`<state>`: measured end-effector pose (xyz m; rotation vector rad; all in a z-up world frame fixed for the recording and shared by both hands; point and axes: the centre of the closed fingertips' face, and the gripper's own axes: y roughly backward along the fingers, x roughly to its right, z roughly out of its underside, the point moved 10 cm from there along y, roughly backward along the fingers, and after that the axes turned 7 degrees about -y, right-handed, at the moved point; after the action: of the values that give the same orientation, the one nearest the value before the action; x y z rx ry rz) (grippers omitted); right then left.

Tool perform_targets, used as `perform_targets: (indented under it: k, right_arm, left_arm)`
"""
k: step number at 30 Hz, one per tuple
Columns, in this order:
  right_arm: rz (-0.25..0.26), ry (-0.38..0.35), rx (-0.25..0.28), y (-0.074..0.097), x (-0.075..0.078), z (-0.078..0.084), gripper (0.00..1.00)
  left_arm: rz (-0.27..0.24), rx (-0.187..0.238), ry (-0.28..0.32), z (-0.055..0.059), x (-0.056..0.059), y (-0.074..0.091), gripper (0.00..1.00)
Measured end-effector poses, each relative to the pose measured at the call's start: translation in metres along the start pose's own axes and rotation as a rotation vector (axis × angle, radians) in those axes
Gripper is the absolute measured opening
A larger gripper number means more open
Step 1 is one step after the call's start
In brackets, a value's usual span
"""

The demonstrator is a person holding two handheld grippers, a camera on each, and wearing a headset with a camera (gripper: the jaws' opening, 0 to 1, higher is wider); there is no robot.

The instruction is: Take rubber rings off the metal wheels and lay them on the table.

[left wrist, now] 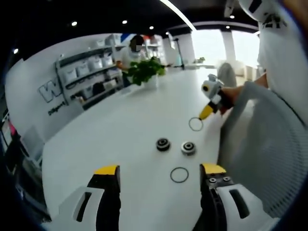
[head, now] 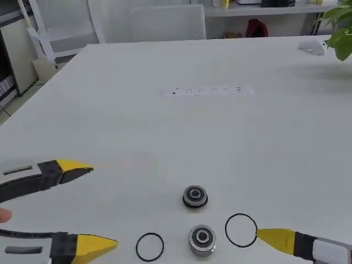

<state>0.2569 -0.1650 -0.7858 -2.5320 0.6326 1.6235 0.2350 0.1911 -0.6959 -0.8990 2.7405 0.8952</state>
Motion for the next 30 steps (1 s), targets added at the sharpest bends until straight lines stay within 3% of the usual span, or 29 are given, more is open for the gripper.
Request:
perform_targets:
  k: [4,8,15,21,30]
  right_arm:
    - [-0.008,0.028,0.000,0.002,-0.007,-0.008,0.00]
    - [-0.007,0.069,-0.002,0.004,-0.015,-0.013,0.00]
    - [0.004,0.160,-0.056,-0.001,-0.030,-0.018,0.00]
    - [-0.011,0.210,-0.086,-0.008,-0.041,-0.022,0.00]
    - [0.006,0.296,-0.159,-0.021,-0.051,-0.025,0.00]
  left_arm:
    - [-0.034,-0.004,0.019,0.005,0.001,0.011,0.68]
    - [-0.062,-0.035,0.020,0.012,0.006,0.019,0.67]
    - [-0.072,-0.046,0.051,0.020,0.018,0.030,0.68]
    - [-0.098,-0.047,0.081,0.026,0.018,0.038,0.68]
    - [-0.116,-0.047,0.109,0.032,0.018,0.041,0.69]
